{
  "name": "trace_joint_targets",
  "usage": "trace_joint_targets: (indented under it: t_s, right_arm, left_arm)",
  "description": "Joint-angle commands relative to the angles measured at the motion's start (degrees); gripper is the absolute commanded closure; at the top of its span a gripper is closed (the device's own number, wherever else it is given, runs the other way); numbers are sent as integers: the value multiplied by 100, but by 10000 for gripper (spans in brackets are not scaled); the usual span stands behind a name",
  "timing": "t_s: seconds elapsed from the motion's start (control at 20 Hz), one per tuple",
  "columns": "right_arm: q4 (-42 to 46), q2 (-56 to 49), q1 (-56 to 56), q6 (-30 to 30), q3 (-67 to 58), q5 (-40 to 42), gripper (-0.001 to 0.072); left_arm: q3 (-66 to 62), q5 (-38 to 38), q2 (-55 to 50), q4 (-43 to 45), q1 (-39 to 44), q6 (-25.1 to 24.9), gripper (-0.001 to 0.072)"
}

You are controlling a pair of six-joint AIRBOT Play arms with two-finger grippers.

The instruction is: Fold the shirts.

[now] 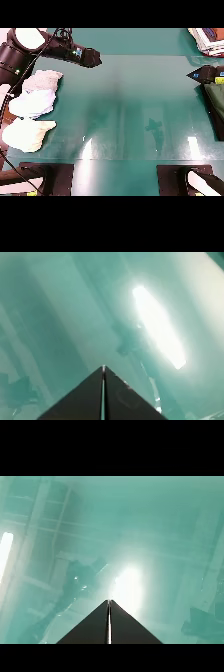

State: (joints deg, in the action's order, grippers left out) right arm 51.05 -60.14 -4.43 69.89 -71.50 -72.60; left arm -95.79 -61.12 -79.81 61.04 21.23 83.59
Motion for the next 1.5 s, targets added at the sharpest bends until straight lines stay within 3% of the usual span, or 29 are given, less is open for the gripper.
trace_joint_targets:
  t_s: [0.0, 0.55, 0.7, 0.8, 0.85, 0.9, 1.0, 1.2, 1.45]
  right_arm:
    - [-4, 4, 9, -2, 2, 0, 699]
    - [-4, 4, 9, 0, 2, -2, 698]
    - [-4, 4, 9, 0, 2, -2, 699]
    - [-4, 4, 31, 2, 2, 0, 699]
    - [-7, 4, 35, 4, 2, 0, 698]
    - [-7, 4, 37, 4, 2, 0, 698]
    - [-9, 4, 37, 42, 2, -2, 698]
    - [-11, 4, 37, 63, 2, -2, 698]
    - [-11, 4, 37, 66, 2, -2, 698]
  left_arm:
    - [-4, 142, 4, 0, 2, 0, 685]
    - [-4, 251, 4, -13, 2, 15, 685]
    - [-4, 651, 7, 328, 0, -79, 674]
    - [-2, 614, -7, 1591, 0, -50, 130]
    - [-2, 474, -17, 2594, 0, 232, 85]
    - [0, 249, -48, 3624, -37, 481, 86]
    - [76, -109, -155, 4708, -369, 804, 85]
    - [745, -66, -323, 4656, -1539, 1115, 85]
    - [1744, 680, -726, 4343, -2452, 1113, 85]
